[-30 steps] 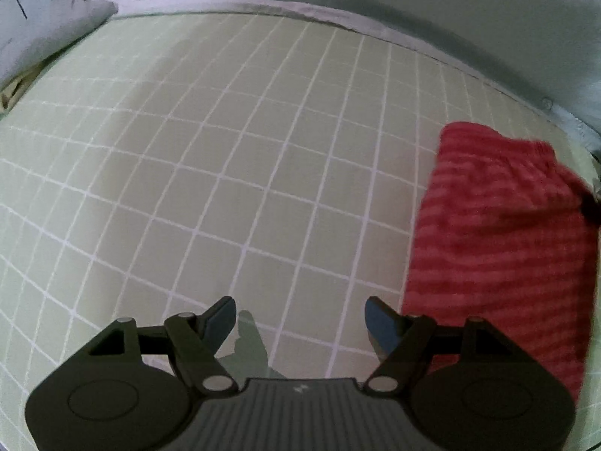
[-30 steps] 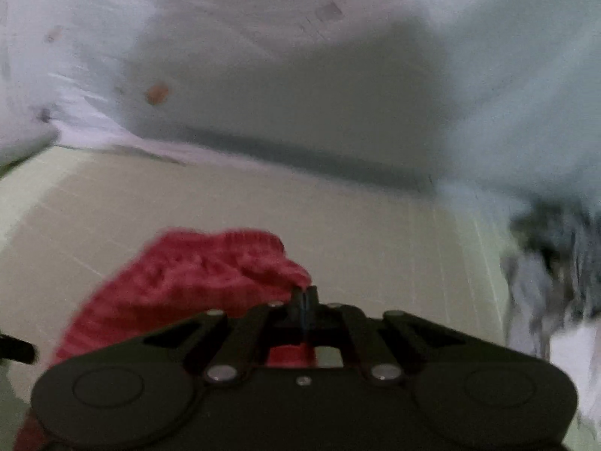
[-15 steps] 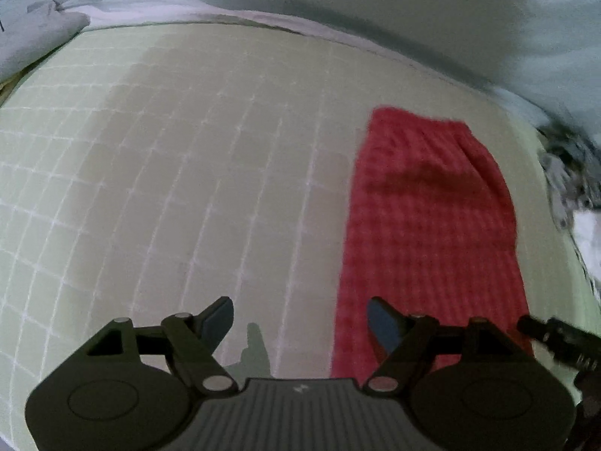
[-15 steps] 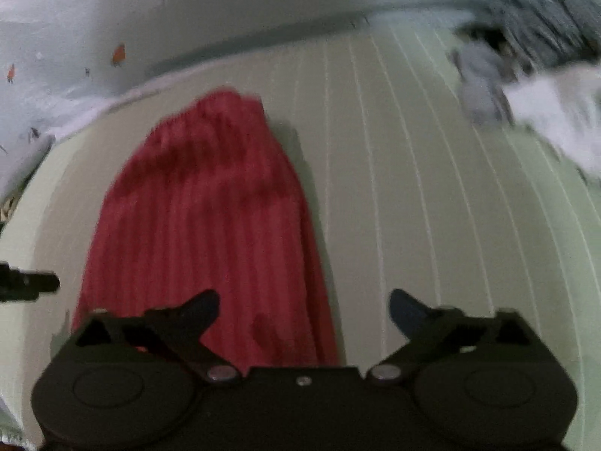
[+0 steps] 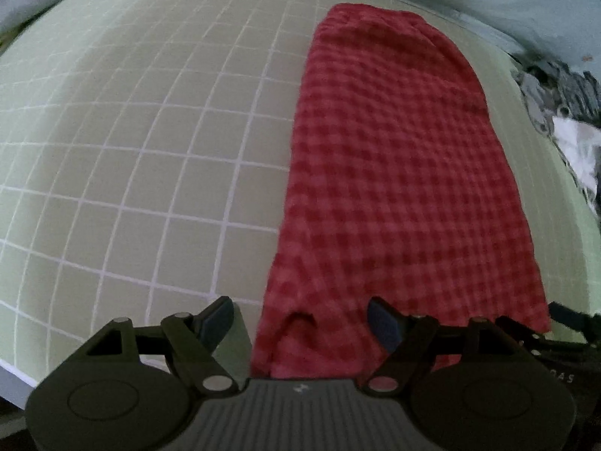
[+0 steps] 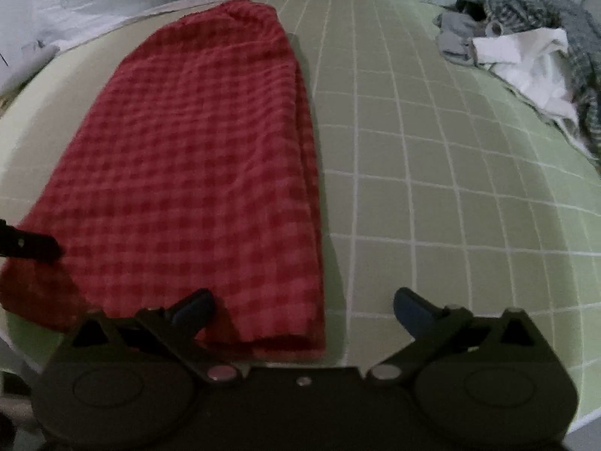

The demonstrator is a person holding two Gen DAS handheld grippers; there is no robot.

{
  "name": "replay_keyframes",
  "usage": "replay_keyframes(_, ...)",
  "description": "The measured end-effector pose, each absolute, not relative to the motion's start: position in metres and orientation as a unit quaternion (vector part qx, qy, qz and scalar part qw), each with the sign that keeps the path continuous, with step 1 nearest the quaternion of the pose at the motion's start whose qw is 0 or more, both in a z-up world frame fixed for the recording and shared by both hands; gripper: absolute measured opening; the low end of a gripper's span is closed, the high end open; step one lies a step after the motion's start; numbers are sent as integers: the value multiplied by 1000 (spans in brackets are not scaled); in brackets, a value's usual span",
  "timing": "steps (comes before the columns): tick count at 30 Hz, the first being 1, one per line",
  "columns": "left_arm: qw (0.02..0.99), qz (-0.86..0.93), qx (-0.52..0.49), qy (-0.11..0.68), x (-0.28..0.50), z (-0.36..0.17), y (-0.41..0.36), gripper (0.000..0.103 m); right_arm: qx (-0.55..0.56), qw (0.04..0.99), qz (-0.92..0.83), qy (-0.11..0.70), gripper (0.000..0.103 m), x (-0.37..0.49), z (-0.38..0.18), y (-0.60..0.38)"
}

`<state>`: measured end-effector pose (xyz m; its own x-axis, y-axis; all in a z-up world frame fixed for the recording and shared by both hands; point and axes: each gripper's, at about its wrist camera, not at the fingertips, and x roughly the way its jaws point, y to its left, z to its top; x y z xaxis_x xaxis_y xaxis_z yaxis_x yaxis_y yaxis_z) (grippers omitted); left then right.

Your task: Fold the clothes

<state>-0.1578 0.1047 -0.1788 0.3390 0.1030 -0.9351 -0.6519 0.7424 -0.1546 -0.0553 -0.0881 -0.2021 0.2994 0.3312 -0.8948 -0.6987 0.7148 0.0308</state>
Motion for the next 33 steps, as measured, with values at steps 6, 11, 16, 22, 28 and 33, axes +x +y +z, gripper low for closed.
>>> replay_keyframes(6, 785, 244, -227, 522, -166, -181, 83, 51, -184, 780, 353, 483, 84, -62, -194, -86)
replay_keyframes(11, 789, 224, -240, 520, -172, -178, 80, 4, -184, 774, 384, 468, 4, -75, -184, -83)
replay_keyframes(16, 803, 224, -261, 487, -169, -146, 86, 4, -164, 784, 388, 456, 4, -72, -155, -91)
replay_keyframes(22, 841, 235, -234, 428, -149, -93, 96, 4, -100, 811, 390, 423, 4, -38, -111, -89)
replay_keyframes(28, 854, 235, -235, 400, -122, -69, 124, 4, -33, 818, 388, 423, 4, 14, -95, -66)
replay_keyframes(33, 857, 235, -245, 388, -101, -63, 155, 4, -19, 826, 391, 407, 4, 50, -85, -30)
